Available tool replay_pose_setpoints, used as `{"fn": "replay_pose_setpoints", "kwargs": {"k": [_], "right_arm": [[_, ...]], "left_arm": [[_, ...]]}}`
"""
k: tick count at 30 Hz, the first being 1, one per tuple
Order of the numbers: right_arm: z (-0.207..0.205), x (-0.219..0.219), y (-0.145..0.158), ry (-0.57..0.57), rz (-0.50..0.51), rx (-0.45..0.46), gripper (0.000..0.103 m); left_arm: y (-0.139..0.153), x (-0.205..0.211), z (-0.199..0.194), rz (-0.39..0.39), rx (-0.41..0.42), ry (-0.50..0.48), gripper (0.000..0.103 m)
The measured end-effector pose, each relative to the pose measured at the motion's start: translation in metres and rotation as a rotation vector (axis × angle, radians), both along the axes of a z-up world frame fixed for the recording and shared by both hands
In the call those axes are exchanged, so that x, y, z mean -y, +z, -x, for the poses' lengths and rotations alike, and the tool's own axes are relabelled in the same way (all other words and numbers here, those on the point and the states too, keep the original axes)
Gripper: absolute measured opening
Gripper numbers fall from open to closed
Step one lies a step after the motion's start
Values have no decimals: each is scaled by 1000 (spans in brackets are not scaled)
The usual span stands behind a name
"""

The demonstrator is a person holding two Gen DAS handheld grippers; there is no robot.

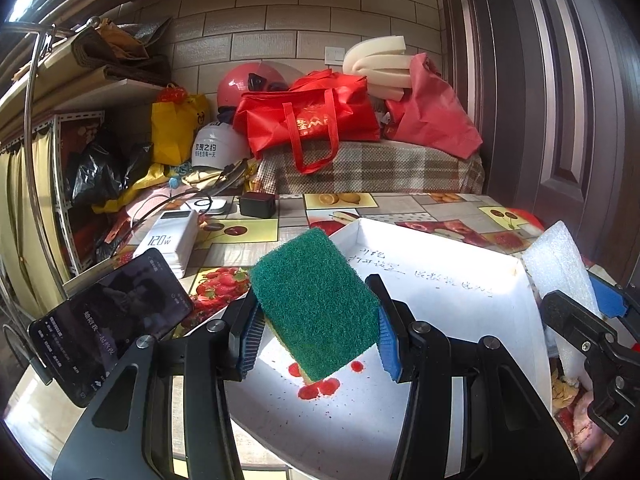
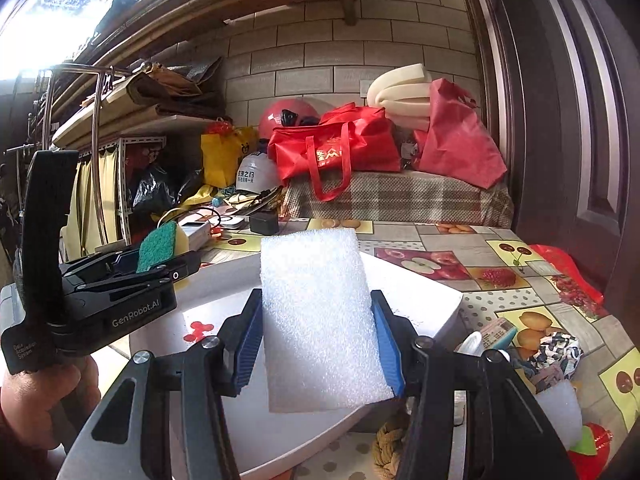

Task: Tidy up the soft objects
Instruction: 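Carry both items over the white tray and open both tools to drop them, then grasp the pink fluffy ball with the left tool while the right tool grasps the red apple plush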

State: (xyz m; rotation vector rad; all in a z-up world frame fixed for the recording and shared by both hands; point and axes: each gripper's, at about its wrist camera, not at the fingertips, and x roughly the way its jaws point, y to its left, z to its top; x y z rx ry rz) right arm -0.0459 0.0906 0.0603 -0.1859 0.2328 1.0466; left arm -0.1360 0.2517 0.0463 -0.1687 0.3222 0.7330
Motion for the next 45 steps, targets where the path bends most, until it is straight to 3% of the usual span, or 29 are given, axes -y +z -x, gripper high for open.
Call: {"fn": "replay_pose_setpoints", "kwargs": {"k": [13, 16, 17, 18, 22, 32, 38, 45], "right_arm": [[-13, -29, -2, -43, 78, 7, 53], [-12, -32, -3, -48, 99, 9, 60], [-12, -33, -3, -50, 103, 14, 75], [-11, -32, -3, -62, 98, 19, 83], [-12, -28, -1, -75, 73, 20, 86], [-7, -20, 2, -84, 29, 48, 89], [-3, -8, 2, -91, 4, 30, 89], [17, 21, 1, -32, 8, 24, 89]], "left_arm": [[0, -4, -31, -9, -49, -53, 53], [0, -7, -31, -1, -48, -36, 72], [1, -7, -29, -4, -44, -23, 79], [0, -8, -28, -1, -41, -8, 85], [0, -10, -25, -1, -35, 30, 103], [2, -7, -19, -31, -23, 64, 103], [4, -3, -9, -49, 26, 81, 103], [5, 17, -2, -34, 22, 35, 103]]}}
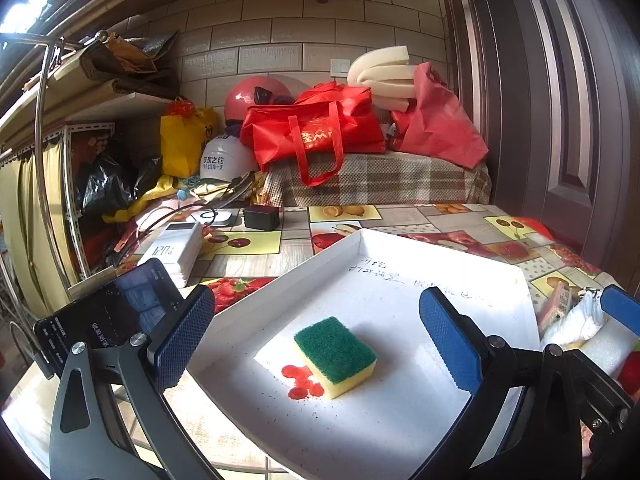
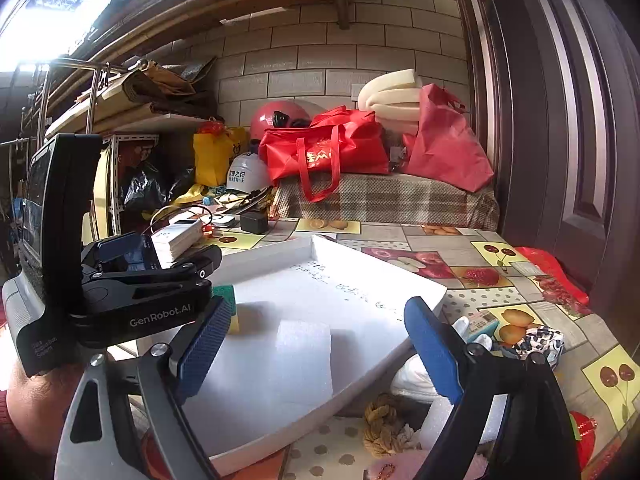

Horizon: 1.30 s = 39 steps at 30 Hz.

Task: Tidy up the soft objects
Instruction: 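Grasp the pink fluffy ball with the left tool while the right tool grasps the red apple plush, then carry the pink ball and red apple plush over the white tray with both tools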

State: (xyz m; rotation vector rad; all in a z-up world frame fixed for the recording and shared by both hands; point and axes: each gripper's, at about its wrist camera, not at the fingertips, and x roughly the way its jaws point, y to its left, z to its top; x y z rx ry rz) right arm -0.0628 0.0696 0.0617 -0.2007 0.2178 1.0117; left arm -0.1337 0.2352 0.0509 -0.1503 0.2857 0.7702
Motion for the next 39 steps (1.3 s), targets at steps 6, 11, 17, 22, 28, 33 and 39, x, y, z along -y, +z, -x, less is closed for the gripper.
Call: {"fn": "replay_pose_setpoints", "kwargs": {"k": [6, 11, 17, 22, 28, 33, 39], "right_arm": [[-11, 42, 2, -8, -2, -7, 89], [-49, 100, 9, -135, -40, -10, 89], [-104, 154, 8, -154, 52, -104, 89], [-104, 156, -4, 0, 185, -186, 89], [-108, 130, -24, 15, 349, -233, 89], [-122, 122, -37, 33, 390, -320, 74], [-115, 124, -34, 24, 398, -283, 62]], "left_arm": [[1, 48, 0, -15, -17, -139, 103], [1, 102, -12, -26, -61, -338, 103], [-2, 148, -37, 0, -150, -576, 103], [-15, 171, -68, -4, -317, -660, 102], [-32, 181, -91, 17, -458, -702, 96], [-39, 180, -103, 49, -509, -720, 86], [-39, 181, -100, 52, -496, -717, 64]]}}
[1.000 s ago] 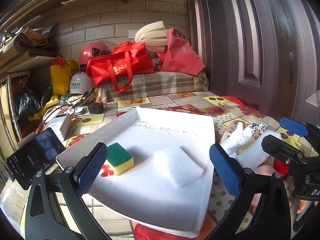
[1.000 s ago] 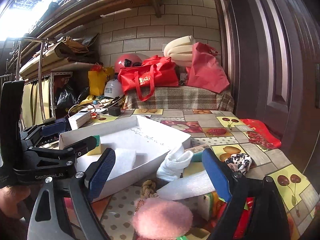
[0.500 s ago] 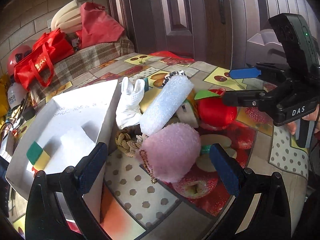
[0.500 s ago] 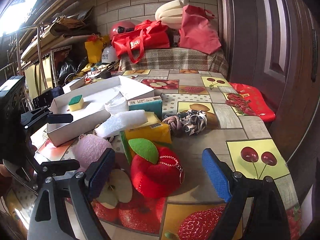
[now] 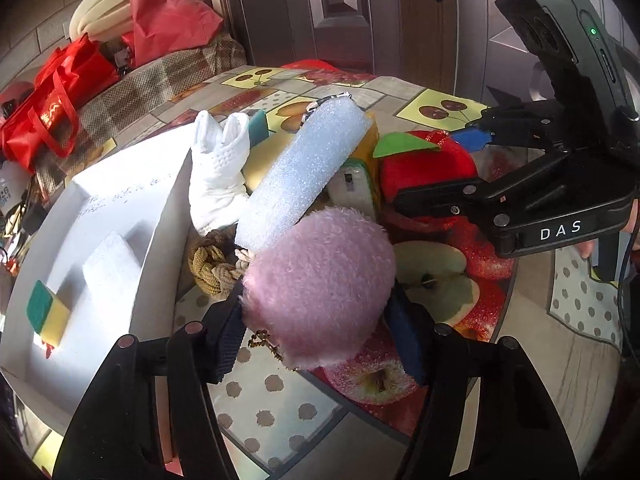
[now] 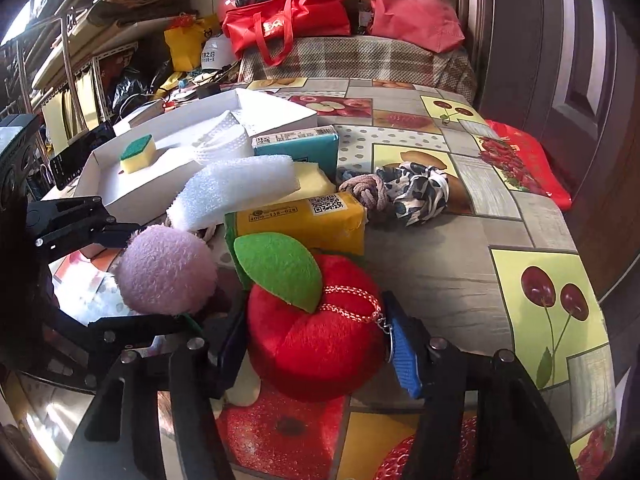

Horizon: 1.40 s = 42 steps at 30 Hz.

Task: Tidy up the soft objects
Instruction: 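Carry the pink ball and red apple plush over the white tray with both tools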

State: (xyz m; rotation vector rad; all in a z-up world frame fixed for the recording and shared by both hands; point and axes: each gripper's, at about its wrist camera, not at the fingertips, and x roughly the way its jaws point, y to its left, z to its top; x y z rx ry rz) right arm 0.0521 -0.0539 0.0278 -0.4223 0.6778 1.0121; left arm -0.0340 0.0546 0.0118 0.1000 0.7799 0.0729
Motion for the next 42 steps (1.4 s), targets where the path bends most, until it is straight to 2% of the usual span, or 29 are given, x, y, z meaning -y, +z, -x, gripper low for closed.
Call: {"fn": "replay_pose_setpoints", "kwargs": {"k": [4, 7, 10, 13, 16, 20, 29, 32, 42], "right_arm": [[-4, 21, 14, -78, -105, 26, 62], [-1, 37, 26, -151, -182, 96, 62], [8, 46, 35, -174, -239, 176, 62], [15, 52, 42, -199, -298, 221, 62], [21, 50, 46, -212, -339, 249, 62], [35, 35, 47, -170, -367, 267, 62], [60, -13, 42, -43, -347, 248, 62], [69, -29, 38, -9, -335, 273, 62], [85, -79, 35, 45, -351, 287, 62]], "left_arm": [[14, 1, 18, -28, 115, 22, 64], [25, -4, 36, -31, 226, 65, 64], [36, -14, 58, 3, 349, 113, 64], [40, -26, 70, 18, 403, 174, 64], [42, -35, 76, -2, 423, 221, 64], [43, -49, 85, -38, 437, 274, 64], [40, -109, 104, -29, 459, 434, 64], [39, -128, 108, -18, 461, 488, 64], [37, -154, 102, -53, 445, 545, 64]]}}
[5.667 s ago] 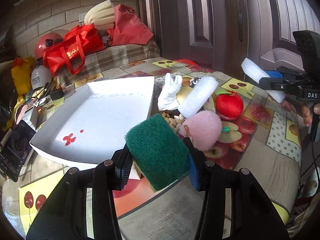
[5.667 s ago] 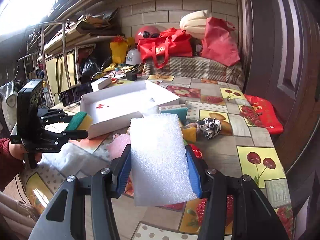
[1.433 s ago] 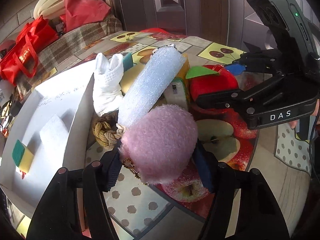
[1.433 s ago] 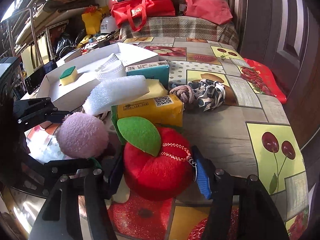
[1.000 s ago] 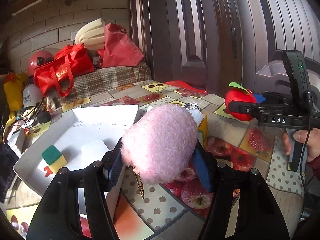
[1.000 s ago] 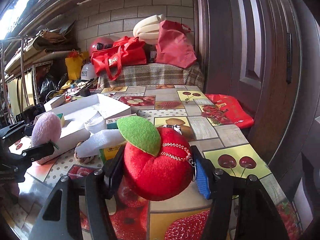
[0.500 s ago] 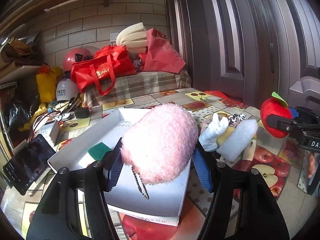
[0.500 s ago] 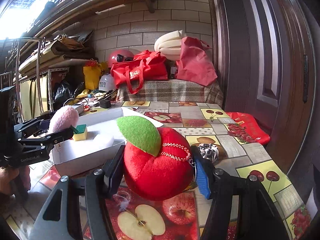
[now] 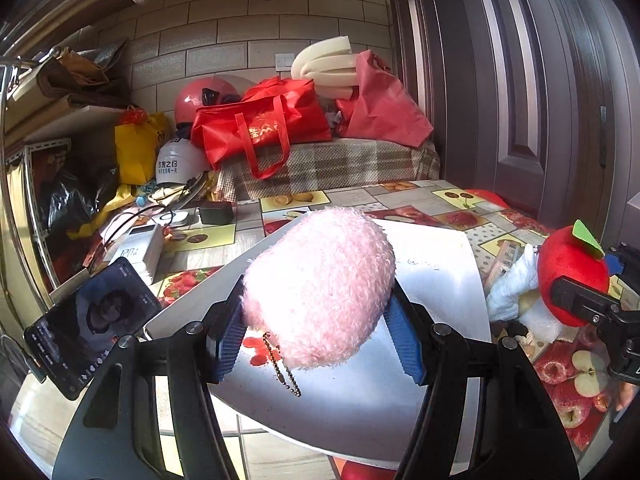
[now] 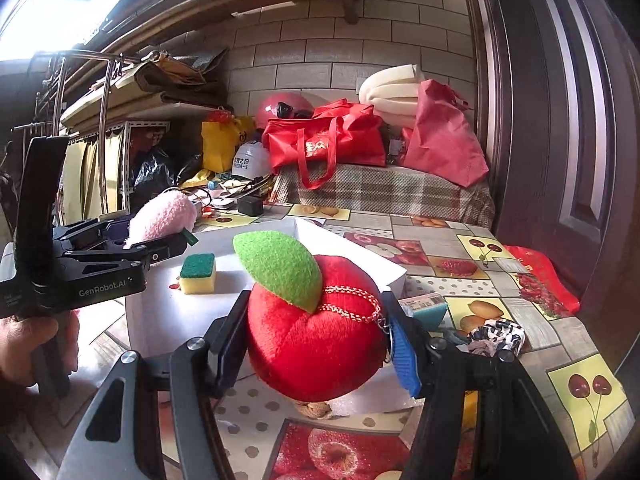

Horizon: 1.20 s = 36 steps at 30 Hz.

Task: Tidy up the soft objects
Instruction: 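Carry the pink ball and red apple plush over the white tray with both tools, then open the left tool over the sponge while the right tool releases the apple plush in the tray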

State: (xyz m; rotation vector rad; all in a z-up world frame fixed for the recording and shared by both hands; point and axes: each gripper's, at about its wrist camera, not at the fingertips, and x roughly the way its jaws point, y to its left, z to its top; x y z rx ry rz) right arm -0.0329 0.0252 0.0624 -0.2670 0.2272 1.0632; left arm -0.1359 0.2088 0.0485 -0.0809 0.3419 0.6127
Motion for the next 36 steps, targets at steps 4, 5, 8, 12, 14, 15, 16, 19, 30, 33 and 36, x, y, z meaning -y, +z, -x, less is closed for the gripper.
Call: {"fn": "replay_pose_setpoints", "kwargs": {"k": [4, 5, 8, 12, 14, 15, 16, 19, 30, 33, 36], "right_arm": [[4, -23, -1, 11, 5, 4, 62], [3, -29, -1, 10, 4, 4, 62], [0, -44, 0, 1, -2, -1, 62], [-9, -65, -1, -21, 6, -15, 62], [-14, -76, -1, -35, 14, -18, 62], [-17, -81, -2, -43, 22, -19, 62], [-20, -86, -2, -51, 29, -21, 62], [-26, -100, -4, -72, 57, -25, 62], [-27, -105, -5, -75, 81, -18, 64], [-27, -108, -4, -77, 88, -12, 65], [-26, -108, -4, -81, 87, -9, 65]], "left_arm": [[-2, -15, -7, 19, -22, 32, 64], [-2, -19, -9, 27, -28, 40, 64], [-3, -27, -15, 27, -36, 64, 64], [-4, -35, -25, 10, -55, 90, 65], [-4, -40, -32, 8, -65, 102, 65], [-4, -42, -35, 9, -69, 106, 65], [-5, -44, -38, 12, -73, 110, 65], [-6, -49, -45, 23, -89, 109, 65], [-6, -46, -50, 17, -100, 95, 65], [-5, -45, -50, 13, -101, 99, 65], [-5, -45, -49, 11, -99, 104, 65]]}}
